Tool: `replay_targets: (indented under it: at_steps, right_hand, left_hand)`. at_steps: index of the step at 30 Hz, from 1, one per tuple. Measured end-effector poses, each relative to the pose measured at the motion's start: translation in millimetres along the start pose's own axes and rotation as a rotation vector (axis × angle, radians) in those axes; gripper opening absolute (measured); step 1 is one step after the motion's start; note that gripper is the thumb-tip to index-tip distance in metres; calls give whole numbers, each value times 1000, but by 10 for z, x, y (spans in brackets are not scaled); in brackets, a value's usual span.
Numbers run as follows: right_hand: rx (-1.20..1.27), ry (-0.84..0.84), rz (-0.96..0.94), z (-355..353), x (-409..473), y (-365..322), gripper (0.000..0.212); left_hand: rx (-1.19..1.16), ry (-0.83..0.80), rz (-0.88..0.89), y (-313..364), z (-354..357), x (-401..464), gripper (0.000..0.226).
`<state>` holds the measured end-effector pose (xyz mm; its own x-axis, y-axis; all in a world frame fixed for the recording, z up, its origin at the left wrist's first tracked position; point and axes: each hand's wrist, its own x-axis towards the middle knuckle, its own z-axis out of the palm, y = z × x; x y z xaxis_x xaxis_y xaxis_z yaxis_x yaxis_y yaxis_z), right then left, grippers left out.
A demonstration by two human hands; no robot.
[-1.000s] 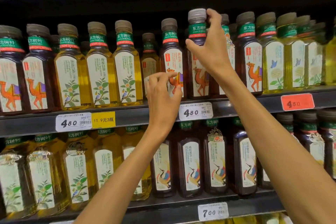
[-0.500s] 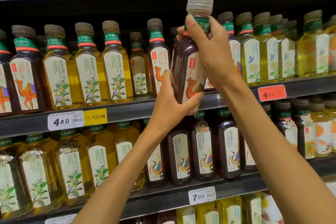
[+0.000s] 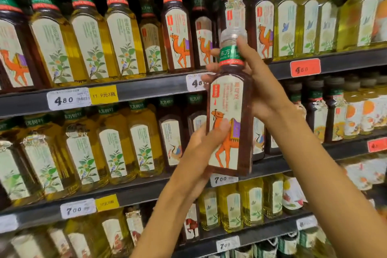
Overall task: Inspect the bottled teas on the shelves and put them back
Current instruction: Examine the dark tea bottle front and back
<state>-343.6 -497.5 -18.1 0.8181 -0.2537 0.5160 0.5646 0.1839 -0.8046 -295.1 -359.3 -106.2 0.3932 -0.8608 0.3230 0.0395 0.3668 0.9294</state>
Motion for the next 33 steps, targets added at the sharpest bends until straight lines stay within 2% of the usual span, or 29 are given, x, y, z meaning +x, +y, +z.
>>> replay_targets:
  at_steps: [2, 4, 8, 10, 12, 15, 18, 20, 22, 24, 26, 28, 31, 33]
  right_hand:
    - [66, 36, 7, -29, -75, 61, 36]
    - [22, 81, -17, -63, -136, 104, 31]
    - [-145, 127, -90, -168, -208, 138, 27]
    - [-153, 120, -41, -265, -207, 117, 33]
    - [-106, 77, 26, -411, -186, 62, 36]
    - [123, -54, 175, -615, -178, 11, 40]
    - [331, -162, 218, -735, -167, 42, 46]
    - [328, -170, 182, -821, -176, 31, 38]
    - [209, -133, 126, -918, -209, -4, 28]
    - [68, -42, 44, -984, -249, -21, 23]
    - [9, 33, 8, -1027, -261, 10, 23]
    - [15, 54, 36, -1052, -269, 28, 23]
    - [33, -12, 85, -1112, -289, 45, 27]
    - [89, -51, 107, -1138, -333, 104, 31]
  left_hand:
    - [-114, -14, -97, -56, 28, -47, 55]
    - [-119, -18, -152, -95, 25, -64, 62]
    - [-18, 18, -80, -216, 92, -9, 60]
    - [-79, 87, -56, -359, 195, 63, 63]
    - [-217, 117, -127, -487, 315, 162, 72]
    - [-465, -28, -286, -609, 491, 278, 82]
    - [-586, -169, -252, -725, 646, 356, 75]
    - [-488, -73, -202, -789, 725, 392, 72]
    - [-280, 171, -131, -857, 733, 420, 63]
    - [-126, 284, -67, -852, 749, 431, 57]
    - [-9, 270, -56, -852, 798, 443, 51]
    - [-6, 264, -53, -874, 841, 451, 44]
    - [-155, 273, -82, -946, 830, 433, 61]
    - [-334, 158, -164, -936, 867, 403, 74]
